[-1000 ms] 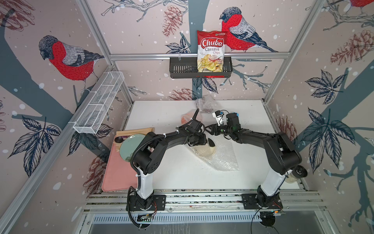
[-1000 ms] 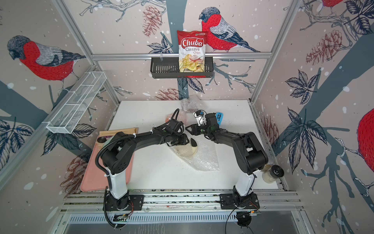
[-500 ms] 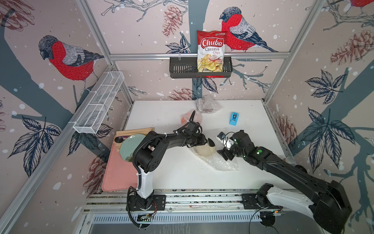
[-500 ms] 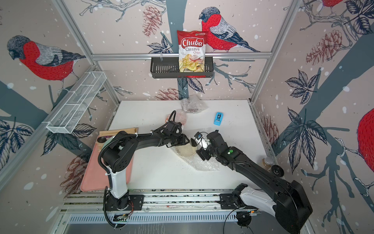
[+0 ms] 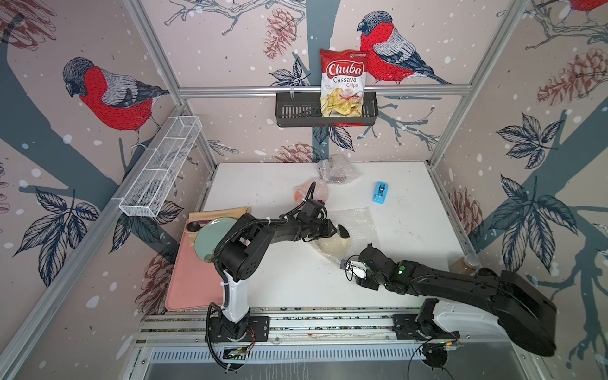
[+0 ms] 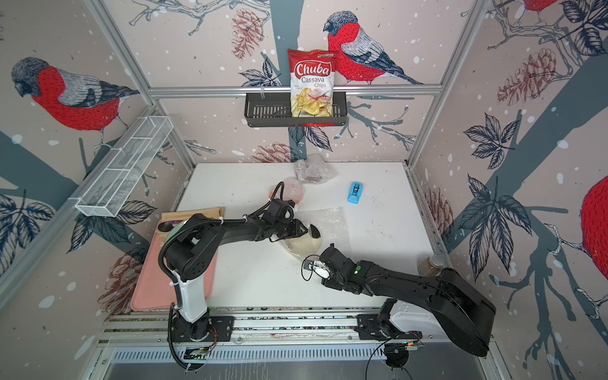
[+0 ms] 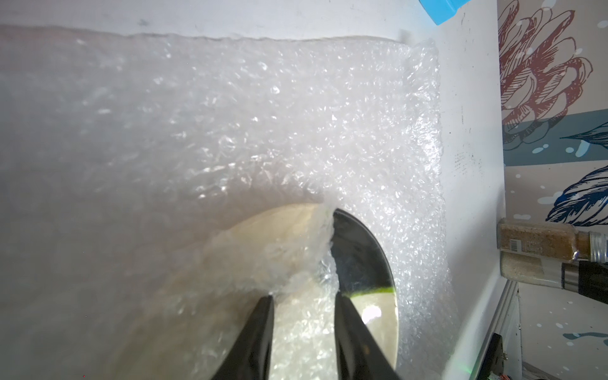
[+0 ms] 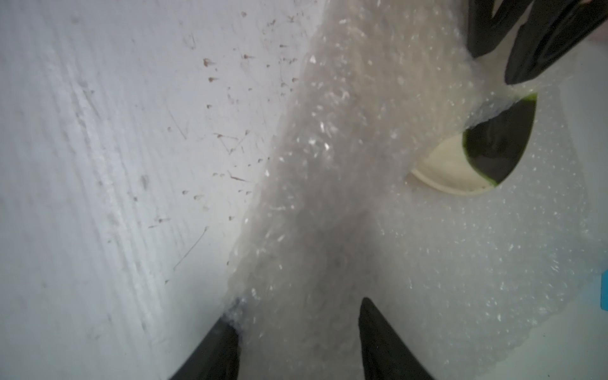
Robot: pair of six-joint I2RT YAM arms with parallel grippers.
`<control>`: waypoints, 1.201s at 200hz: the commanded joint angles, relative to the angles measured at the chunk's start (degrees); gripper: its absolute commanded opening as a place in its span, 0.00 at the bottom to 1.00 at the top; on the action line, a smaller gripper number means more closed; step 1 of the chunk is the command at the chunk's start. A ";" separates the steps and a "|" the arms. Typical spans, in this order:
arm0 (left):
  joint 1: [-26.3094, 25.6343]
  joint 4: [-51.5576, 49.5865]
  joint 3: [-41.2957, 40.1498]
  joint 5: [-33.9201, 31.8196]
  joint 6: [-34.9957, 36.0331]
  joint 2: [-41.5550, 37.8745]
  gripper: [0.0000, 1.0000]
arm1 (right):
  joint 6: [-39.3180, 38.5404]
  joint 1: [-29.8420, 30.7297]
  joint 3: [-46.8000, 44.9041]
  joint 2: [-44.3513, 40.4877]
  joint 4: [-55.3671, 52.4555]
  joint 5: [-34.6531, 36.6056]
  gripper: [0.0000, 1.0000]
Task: Wrap dinner plates in bubble wrap
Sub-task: Wrap the plate in the bubble wrap.
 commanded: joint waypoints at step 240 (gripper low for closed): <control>1.43 13.20 -7.18 12.18 12.11 -2.83 0.42 | 29.19 -22.95 34.00 36.73 -9.51 -25.53 0.00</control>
